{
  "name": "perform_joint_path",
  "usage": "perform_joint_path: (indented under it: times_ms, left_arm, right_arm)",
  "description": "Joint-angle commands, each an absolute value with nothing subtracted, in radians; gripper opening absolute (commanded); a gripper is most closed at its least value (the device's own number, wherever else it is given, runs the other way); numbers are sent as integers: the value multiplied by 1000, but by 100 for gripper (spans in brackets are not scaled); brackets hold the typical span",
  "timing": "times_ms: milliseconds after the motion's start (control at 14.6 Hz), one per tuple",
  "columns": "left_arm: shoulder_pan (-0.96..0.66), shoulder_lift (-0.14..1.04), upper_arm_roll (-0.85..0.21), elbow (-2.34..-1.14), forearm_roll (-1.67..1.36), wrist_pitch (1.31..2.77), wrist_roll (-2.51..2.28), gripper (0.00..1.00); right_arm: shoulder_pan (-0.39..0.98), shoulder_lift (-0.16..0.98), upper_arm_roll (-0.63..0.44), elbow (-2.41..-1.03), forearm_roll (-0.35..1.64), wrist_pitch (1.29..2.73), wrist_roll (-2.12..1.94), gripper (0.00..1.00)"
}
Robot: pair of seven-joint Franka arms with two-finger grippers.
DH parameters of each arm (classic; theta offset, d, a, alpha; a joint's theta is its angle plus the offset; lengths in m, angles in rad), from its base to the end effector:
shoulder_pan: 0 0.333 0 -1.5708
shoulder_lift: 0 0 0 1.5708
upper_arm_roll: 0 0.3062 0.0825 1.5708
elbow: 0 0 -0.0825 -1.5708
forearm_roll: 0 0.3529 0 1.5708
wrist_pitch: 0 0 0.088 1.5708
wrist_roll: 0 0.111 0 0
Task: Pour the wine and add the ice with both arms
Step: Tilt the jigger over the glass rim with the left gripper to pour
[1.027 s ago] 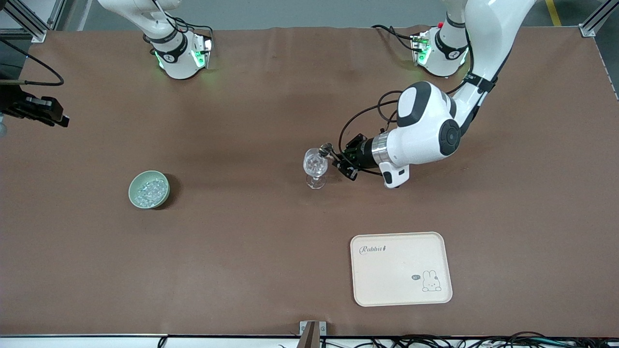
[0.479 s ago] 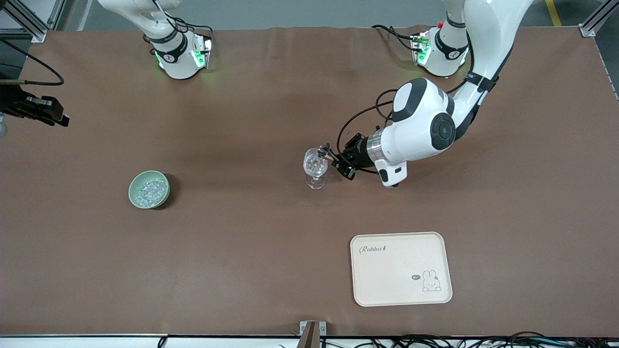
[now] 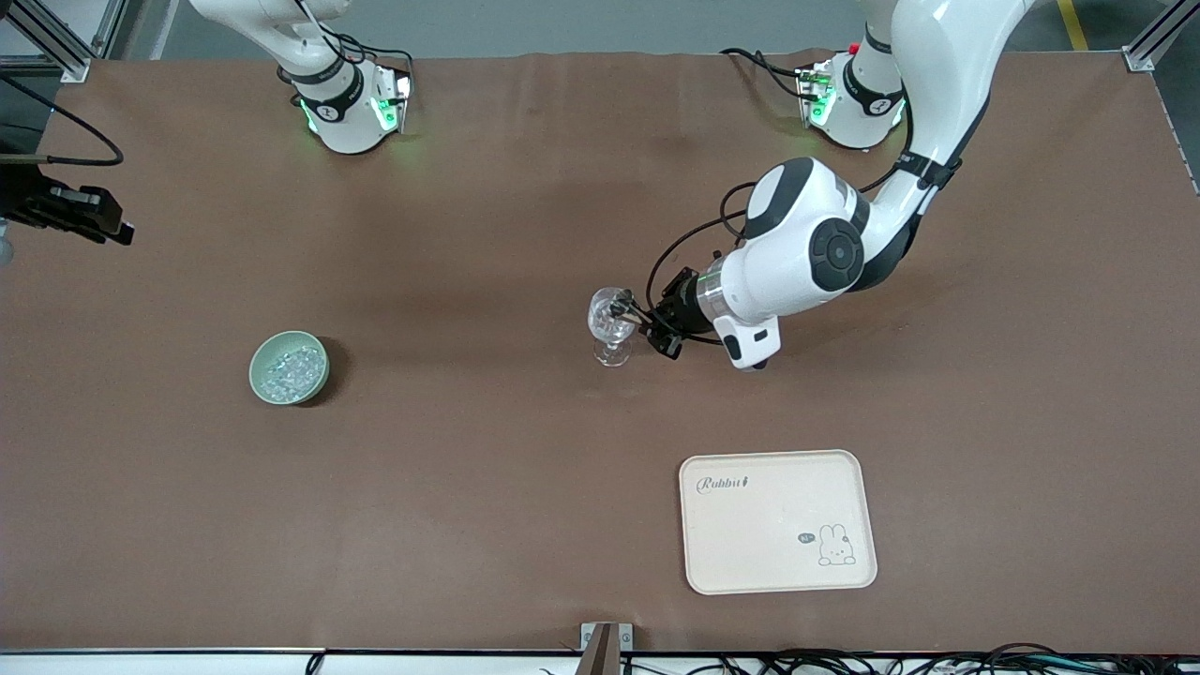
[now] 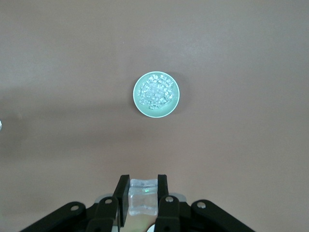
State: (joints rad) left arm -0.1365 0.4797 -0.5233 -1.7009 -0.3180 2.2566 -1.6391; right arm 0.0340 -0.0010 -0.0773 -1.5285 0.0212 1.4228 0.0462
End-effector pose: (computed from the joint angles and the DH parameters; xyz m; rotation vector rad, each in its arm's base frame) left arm 0.5298 -0.3719 0.3671 2.2653 1.6071 -0.5599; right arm 0.5067 -0.0194 0.6174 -3.1133 0.1362 0.1633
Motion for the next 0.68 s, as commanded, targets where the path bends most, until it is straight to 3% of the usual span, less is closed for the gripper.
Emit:
perform_joint_path:
  times_ms: [0, 616]
  left_arm:
    - [-137, 489, -541, -1672, -287, 2240, -1663, 1]
    - [-144, 485, -545, -1672, -196, 2238, -1703, 1]
  right_arm:
    - [23, -20, -71, -1540, 18, 1419, 48, 0]
    - [18, -18, -71, -1539, 20, 1420, 48, 0]
